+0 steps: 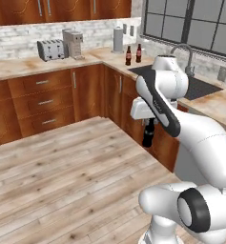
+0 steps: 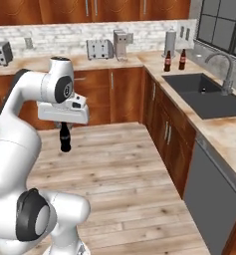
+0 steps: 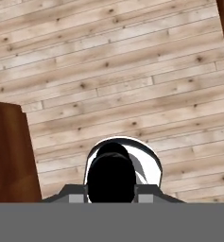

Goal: Place the large bottle from the dining counter next to the other large bottle outside the sink, and place the small bottle from the dining counter next to the other small bottle inside the sink.

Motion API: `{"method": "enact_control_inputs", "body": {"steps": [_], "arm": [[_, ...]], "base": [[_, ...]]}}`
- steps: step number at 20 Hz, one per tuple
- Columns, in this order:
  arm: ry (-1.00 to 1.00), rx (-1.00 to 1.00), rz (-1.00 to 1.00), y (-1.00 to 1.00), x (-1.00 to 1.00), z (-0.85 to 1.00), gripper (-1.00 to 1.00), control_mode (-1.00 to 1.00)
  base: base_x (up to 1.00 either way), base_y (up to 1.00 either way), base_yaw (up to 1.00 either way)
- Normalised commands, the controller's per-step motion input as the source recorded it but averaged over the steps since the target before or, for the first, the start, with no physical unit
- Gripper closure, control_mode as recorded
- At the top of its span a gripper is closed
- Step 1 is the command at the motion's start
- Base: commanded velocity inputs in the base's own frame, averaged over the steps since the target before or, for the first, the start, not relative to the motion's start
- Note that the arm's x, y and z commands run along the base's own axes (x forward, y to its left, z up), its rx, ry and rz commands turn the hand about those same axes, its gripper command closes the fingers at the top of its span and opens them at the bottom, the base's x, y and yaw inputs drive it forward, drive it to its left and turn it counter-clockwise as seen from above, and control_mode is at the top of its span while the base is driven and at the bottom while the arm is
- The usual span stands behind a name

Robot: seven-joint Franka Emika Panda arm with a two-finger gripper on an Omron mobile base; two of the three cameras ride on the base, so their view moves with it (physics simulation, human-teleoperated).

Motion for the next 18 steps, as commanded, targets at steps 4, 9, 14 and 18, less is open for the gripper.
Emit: {"method": "enact_control_inputs", "body": {"steps": [4,9,14,18], "arm": [[0.00,0.00,0.00,0.00,0.00,0.00,1.00,1.00],[0.00,0.00,0.00,0.00,0.00,0.00,1.00,1.00],[0.00,0.00,0.00,0.00,0.00,0.00,1.00,1.00],[0.00,0.00,0.00,0.00,0.00,0.00,1.00,1.00]], "base": [[0.70,0.00,0.00],[0.70,0.00,-0.02],[0.86,0.00,-0.08],[0.81,0.00,-0.20]]}}
